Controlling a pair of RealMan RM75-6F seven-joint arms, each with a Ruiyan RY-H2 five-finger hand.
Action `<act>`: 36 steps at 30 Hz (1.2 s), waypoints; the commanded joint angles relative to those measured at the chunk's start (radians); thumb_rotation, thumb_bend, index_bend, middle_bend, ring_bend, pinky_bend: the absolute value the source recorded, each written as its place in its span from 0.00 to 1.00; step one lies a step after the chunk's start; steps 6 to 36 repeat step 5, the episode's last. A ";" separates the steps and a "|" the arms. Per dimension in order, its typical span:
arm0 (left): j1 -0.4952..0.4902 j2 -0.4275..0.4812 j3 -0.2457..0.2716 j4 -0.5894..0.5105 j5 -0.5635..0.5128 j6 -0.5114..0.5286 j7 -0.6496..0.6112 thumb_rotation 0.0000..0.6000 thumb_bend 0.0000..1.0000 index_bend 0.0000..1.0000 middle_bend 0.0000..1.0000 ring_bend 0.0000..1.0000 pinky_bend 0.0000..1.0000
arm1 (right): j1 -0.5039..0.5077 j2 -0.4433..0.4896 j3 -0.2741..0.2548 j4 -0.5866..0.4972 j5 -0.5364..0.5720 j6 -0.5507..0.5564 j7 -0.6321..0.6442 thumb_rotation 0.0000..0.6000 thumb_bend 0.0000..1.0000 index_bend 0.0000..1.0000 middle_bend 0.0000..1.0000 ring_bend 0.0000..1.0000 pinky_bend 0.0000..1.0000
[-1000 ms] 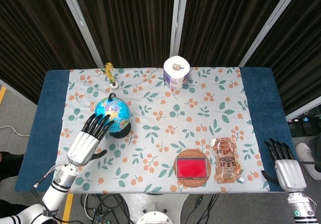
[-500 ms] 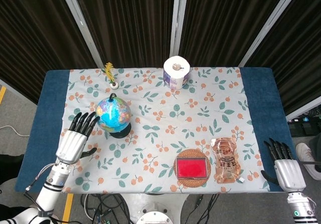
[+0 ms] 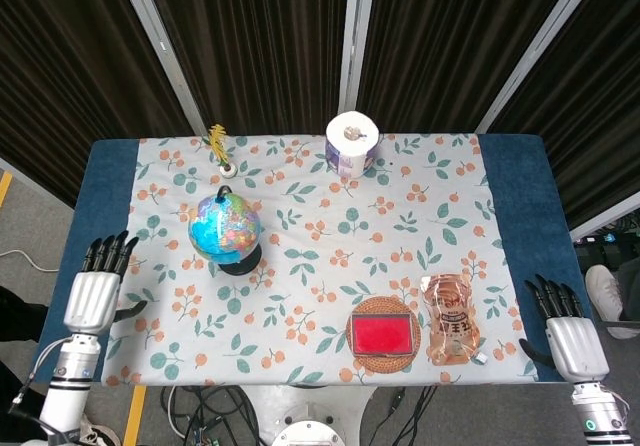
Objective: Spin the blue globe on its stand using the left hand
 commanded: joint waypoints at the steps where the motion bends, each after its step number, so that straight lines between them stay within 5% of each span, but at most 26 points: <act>1: 0.027 0.003 0.024 0.009 0.007 0.022 -0.015 1.00 0.00 0.03 0.00 0.00 0.00 | 0.001 0.001 0.001 -0.007 -0.003 0.002 -0.004 1.00 0.14 0.00 0.00 0.00 0.00; 5: 0.065 0.003 0.063 0.032 0.052 0.066 -0.050 1.00 0.00 0.03 0.00 0.00 0.00 | 0.004 -0.002 -0.002 -0.013 -0.005 -0.004 -0.012 1.00 0.14 0.00 0.00 0.00 0.00; 36: 0.065 0.003 0.063 0.032 0.052 0.066 -0.050 1.00 0.00 0.03 0.00 0.00 0.00 | 0.004 -0.002 -0.002 -0.013 -0.005 -0.004 -0.012 1.00 0.14 0.00 0.00 0.00 0.00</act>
